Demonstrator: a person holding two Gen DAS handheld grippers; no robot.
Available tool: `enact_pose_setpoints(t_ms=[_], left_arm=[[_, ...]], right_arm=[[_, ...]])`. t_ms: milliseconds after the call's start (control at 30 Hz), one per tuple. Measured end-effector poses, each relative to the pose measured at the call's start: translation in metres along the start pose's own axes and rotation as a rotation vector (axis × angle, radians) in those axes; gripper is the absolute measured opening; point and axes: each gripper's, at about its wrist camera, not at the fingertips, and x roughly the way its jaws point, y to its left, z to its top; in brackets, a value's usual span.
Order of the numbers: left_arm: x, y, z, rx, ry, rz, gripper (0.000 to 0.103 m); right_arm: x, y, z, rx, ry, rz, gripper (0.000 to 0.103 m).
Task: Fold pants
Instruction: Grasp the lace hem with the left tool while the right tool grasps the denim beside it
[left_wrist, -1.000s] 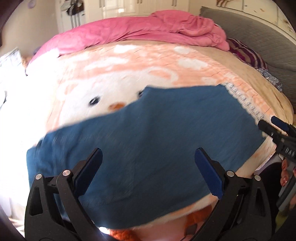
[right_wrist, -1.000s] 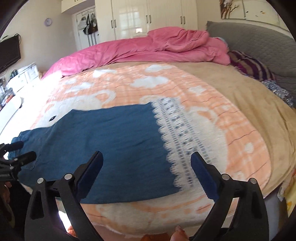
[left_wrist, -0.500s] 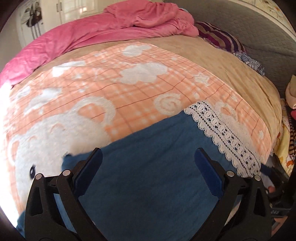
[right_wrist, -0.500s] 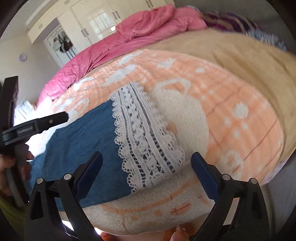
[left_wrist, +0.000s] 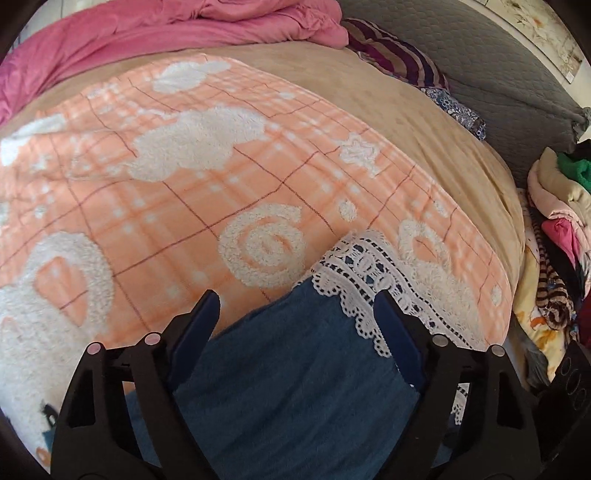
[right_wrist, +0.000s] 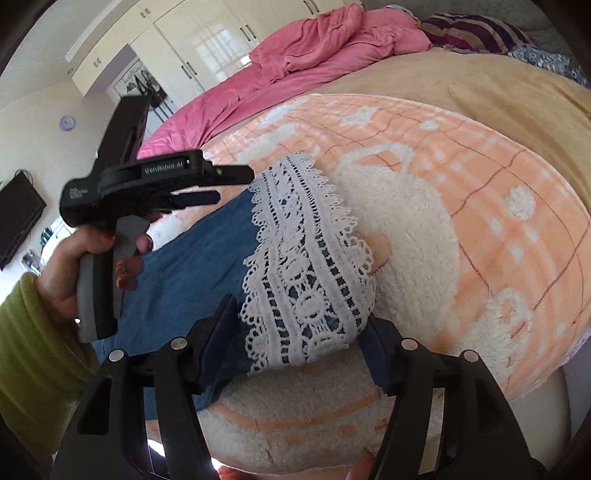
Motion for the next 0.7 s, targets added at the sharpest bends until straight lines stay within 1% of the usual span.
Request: enact_pose_setpoints(t_ms=[100,167,200,300,333,367,400,433,500,533,633,700], left_arm=[[0.010,0.003,0.003,0.007,0.016,-0.051,0.078],[0.016,0.004,0.005,0.022,0.015,-0.052,0.078],[0.018,0.005,0.005,0.021,0.017,-0.068,0.078],[0.023,0.004,0.005,0.034,0.025,-0.108,0.078],[0.024,0.004,0.005,0.042,0.026,-0.123,0.078],[0.025,0.002,0.005,0.057,0.028,-0.141,0.073],[0.025,-0.002,0.005,0.080,0.025,-0.159,0.064],[0.026,-0.004,0.004,0.095,0.027,-0.170,0.053],[0.030,-0.009,0.005,0.111,0.034,-0.184,0.052],[0.031,-0.010,0.005,0.113,0.036,-0.179,0.052],[0.034,-0.009,0.003,0.087,0.025,-0.186,0.052],[0.032,-0.010,0.003,0.086,0.015,-0.188,0.037]], right_arm=[[-0.001,-0.001,0.001,0.016,-0.016,0.032,0.063],[-0.002,-0.005,0.003,0.047,-0.032,0.073,0.063],[-0.001,-0.007,0.004,0.058,-0.035,0.087,0.063],[0.000,-0.007,0.005,0.063,-0.035,0.089,0.063],[0.000,-0.005,0.006,0.054,-0.040,0.085,0.061],[0.000,-0.003,0.005,0.048,-0.044,0.088,0.057],[0.002,-0.002,0.007,0.047,-0.042,0.102,0.047],[0.003,-0.001,0.006,0.050,-0.039,0.118,0.046],[0.006,0.002,0.006,0.047,-0.036,0.114,0.046],[0.008,0.002,0.006,0.047,-0.035,0.106,0.046],[0.010,0.003,0.006,0.055,-0.028,0.099,0.047],[0.010,0.002,0.006,0.069,-0.033,0.107,0.046]])
